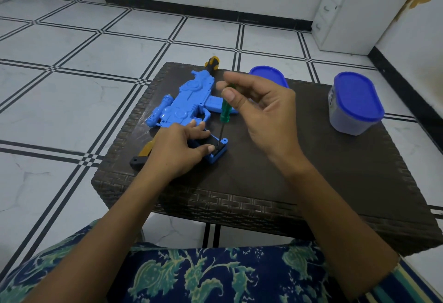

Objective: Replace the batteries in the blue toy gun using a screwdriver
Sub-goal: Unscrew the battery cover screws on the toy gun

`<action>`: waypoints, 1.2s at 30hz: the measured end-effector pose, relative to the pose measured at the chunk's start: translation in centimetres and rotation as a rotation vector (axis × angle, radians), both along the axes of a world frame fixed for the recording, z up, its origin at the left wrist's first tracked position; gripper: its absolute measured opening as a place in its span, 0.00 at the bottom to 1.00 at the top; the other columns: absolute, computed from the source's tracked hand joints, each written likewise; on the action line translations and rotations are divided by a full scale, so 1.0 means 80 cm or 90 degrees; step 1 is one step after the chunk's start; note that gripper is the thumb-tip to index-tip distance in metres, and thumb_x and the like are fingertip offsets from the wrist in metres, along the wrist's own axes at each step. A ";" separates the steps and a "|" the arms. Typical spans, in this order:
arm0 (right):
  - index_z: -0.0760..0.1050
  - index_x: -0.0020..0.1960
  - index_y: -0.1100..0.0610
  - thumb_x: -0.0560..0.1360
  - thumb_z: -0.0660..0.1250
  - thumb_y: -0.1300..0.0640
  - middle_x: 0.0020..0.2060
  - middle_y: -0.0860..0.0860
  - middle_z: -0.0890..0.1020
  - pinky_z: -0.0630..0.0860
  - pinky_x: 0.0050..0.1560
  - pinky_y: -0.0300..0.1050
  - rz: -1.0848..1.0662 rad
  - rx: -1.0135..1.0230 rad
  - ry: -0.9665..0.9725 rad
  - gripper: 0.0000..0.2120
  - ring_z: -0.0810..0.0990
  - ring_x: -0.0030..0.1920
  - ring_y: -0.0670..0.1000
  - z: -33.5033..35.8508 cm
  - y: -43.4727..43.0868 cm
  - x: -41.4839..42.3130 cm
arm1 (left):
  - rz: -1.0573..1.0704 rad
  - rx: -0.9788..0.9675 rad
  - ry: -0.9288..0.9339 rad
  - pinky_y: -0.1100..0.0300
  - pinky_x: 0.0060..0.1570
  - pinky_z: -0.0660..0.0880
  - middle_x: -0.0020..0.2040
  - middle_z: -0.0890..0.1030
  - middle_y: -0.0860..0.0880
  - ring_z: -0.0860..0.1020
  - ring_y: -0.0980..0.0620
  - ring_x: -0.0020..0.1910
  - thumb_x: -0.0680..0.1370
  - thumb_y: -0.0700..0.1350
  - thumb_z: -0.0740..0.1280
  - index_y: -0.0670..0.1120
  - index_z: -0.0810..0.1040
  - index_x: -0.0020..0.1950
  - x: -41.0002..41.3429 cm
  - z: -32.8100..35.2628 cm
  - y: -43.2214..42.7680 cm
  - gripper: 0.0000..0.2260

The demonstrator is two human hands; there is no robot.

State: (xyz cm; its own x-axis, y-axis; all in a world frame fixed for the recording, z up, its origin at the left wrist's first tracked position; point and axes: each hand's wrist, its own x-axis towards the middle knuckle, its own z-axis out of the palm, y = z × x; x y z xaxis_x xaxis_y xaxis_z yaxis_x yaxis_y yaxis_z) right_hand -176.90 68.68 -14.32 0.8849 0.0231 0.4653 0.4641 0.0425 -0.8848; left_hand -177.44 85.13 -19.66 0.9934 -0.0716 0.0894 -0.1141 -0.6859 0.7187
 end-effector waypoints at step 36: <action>0.83 0.47 0.57 0.72 0.74 0.61 0.47 0.55 0.81 0.80 0.47 0.49 -0.069 -0.067 -0.092 0.04 0.80 0.53 0.55 -0.010 0.006 -0.002 | -0.008 0.001 -0.008 0.63 0.69 0.60 0.66 0.76 0.53 0.66 0.64 0.68 0.71 0.46 0.75 0.48 0.80 0.60 -0.001 -0.001 0.001 0.19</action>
State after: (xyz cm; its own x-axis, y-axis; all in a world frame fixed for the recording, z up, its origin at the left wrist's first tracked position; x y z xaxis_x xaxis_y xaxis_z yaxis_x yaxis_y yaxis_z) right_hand -177.09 69.17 -15.11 0.8086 -0.0140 0.5881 0.5838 -0.1041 -0.8052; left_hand -177.52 85.18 -19.74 0.9912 -0.0841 0.1020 -0.1318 -0.6856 0.7160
